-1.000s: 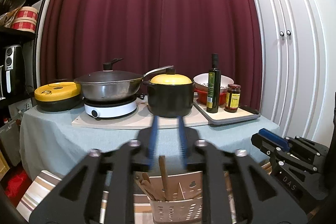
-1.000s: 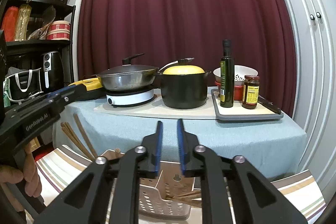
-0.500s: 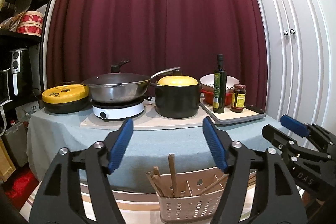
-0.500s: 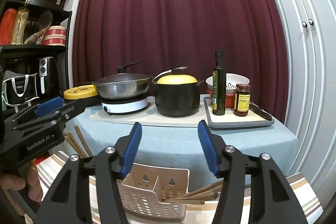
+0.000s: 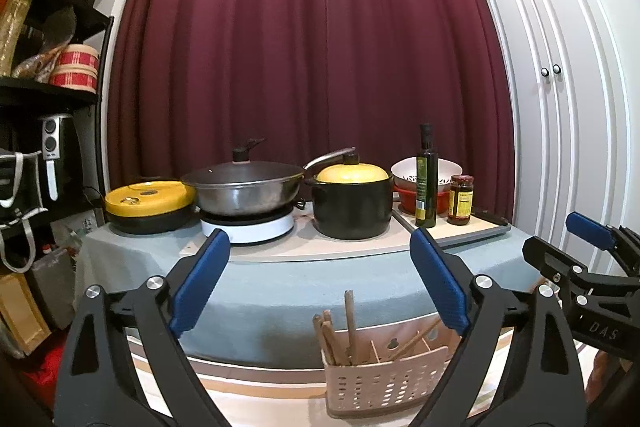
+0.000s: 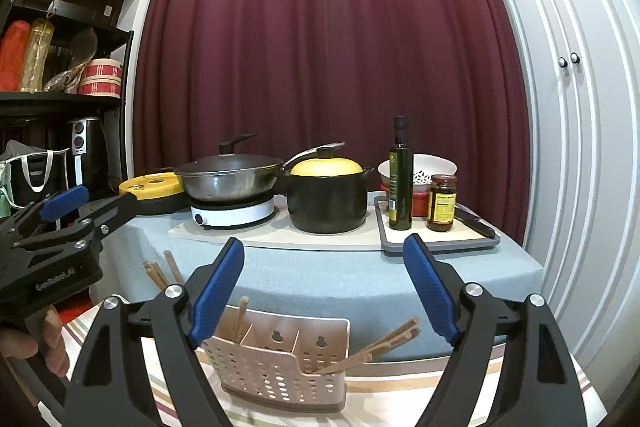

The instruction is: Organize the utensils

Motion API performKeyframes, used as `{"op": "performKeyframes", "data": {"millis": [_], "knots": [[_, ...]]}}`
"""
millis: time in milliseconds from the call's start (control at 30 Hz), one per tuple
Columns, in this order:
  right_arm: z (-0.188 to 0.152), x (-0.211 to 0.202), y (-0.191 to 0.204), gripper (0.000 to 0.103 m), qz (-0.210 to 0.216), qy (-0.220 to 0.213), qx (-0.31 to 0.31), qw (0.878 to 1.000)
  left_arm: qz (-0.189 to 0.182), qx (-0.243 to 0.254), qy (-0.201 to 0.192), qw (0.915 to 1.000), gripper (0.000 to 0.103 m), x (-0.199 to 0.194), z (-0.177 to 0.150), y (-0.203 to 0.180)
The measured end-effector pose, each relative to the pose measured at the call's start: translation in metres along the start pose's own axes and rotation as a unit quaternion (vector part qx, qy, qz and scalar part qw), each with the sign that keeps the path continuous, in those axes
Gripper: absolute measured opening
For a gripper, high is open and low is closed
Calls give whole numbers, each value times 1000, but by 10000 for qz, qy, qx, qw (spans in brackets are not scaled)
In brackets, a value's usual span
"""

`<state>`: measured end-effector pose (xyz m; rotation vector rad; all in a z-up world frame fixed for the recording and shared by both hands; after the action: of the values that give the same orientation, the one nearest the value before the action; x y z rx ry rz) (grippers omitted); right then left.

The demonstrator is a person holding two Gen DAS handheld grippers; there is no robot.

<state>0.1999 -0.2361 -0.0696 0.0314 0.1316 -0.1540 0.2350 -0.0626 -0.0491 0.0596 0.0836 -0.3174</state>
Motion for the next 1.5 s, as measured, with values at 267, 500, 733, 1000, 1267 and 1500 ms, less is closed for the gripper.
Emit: {"op": "performKeyframes", "data": {"millis": [267, 500, 733, 1000, 1267, 1500], "knots": [[0, -33, -2, 83, -90, 6, 65, 9999, 103, 97, -30, 9999, 93, -46, 0, -5], [-10, -71, -4, 84, -94, 78, 9, 9999, 157, -11, 45, 9999, 97, -93, -10, -8], [-17, -104, -11, 85, -116, 120, -17, 9999, 166, -219, 173, 9995, 97, -130, -18, -9], [-13, -131, -17, 85, -192, 68, -50, 9998, 214, -292, 125, 9993, 98, -166, -17, -11], [-11, -148, -24, 85, -233, 79, -35, 9997, 275, -290, 140, 9991, 98, -185, -18, -13], [-9, -156, -27, 85, -263, -8, -35, 9996, 268, -325, 106, 9991, 98, -192, -17, -13]]}}
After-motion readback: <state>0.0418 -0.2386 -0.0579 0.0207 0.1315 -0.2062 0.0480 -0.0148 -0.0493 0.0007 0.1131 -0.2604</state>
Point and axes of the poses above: each gripper's, at about its wrist camera, not at the fingertips, and x roughly the way its jaws point, y to its left, z to its top, the point moved 4 cm from there along x, roughly the way its jaws point, and after that the axes turned 12 degrees about -z, right-handed, at the moved point
